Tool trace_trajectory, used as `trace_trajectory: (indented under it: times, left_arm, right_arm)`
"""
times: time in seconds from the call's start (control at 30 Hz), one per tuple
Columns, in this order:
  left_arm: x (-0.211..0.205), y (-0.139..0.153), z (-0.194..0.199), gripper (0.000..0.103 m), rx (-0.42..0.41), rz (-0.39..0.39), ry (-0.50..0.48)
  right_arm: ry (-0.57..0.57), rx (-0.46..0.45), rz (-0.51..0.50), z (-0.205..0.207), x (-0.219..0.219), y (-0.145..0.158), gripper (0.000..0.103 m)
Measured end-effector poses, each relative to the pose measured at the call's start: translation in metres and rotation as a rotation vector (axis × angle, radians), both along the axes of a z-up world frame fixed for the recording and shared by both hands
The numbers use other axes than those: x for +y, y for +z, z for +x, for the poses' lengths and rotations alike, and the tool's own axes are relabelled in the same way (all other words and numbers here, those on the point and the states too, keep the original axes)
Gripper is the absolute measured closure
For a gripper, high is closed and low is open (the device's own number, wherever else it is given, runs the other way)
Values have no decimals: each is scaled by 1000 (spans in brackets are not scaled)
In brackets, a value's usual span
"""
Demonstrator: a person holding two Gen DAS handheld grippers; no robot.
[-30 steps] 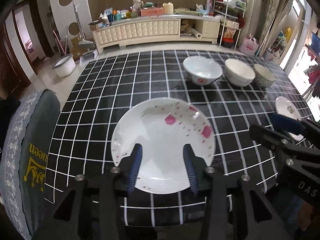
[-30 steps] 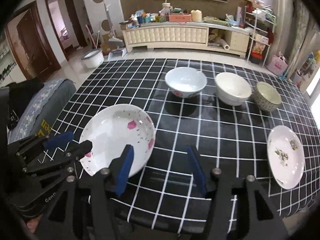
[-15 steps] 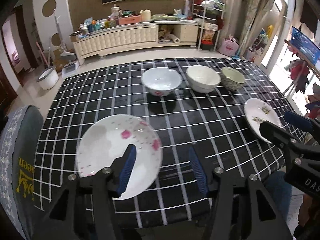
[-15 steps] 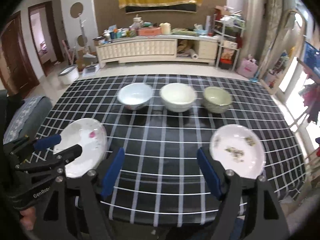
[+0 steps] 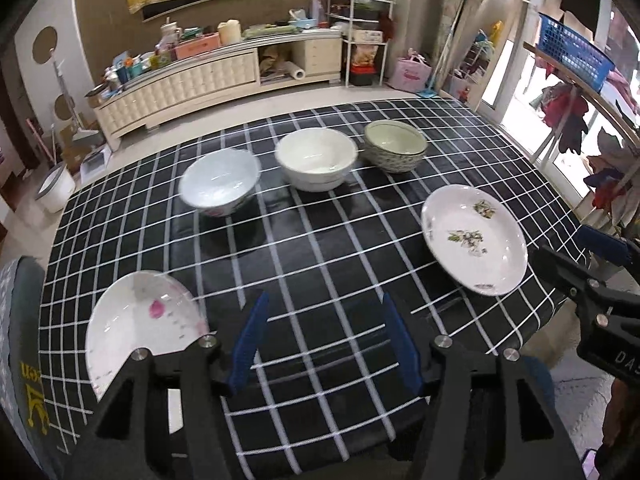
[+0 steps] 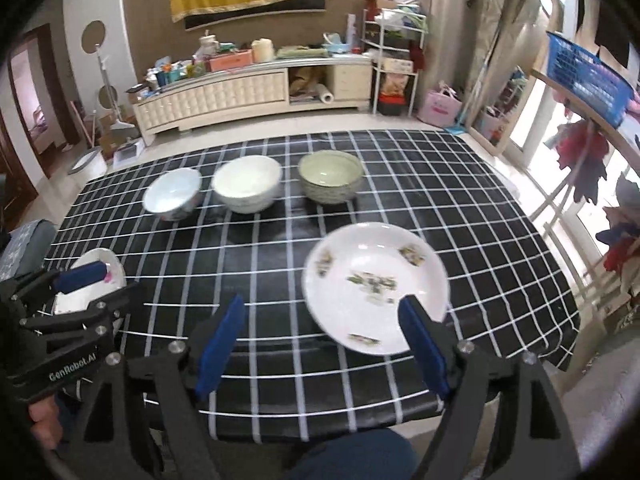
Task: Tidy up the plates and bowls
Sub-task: 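Move the left tool to the cartoon-print plate and grasp its rim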
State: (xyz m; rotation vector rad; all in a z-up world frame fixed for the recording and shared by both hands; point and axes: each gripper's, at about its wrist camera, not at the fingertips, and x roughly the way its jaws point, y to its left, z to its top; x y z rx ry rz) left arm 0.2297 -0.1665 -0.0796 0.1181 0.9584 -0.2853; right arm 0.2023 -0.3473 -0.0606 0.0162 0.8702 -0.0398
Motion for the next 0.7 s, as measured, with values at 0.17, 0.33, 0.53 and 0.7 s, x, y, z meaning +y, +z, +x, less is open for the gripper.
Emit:
trace_trajectory:
  times: [0.17, 0.33, 0.53, 0.7]
  left_arm:
    - [-38, -15, 14, 46, 40, 6, -44]
    - [-70, -31, 24, 36, 70, 5, -90]
    - [-96, -55, 46, 36, 150, -19, -100]
    - [-118, -73, 61, 36, 184, -1, -124]
  right_arm:
    - [-37, 25, -5, 5, -30, -12, 20]
    - [-73, 64, 3, 14, -61, -28, 20]
    - [-111, 103, 14, 26, -89, -49, 20]
    - [-133, 134, 16, 38, -108, -68, 20]
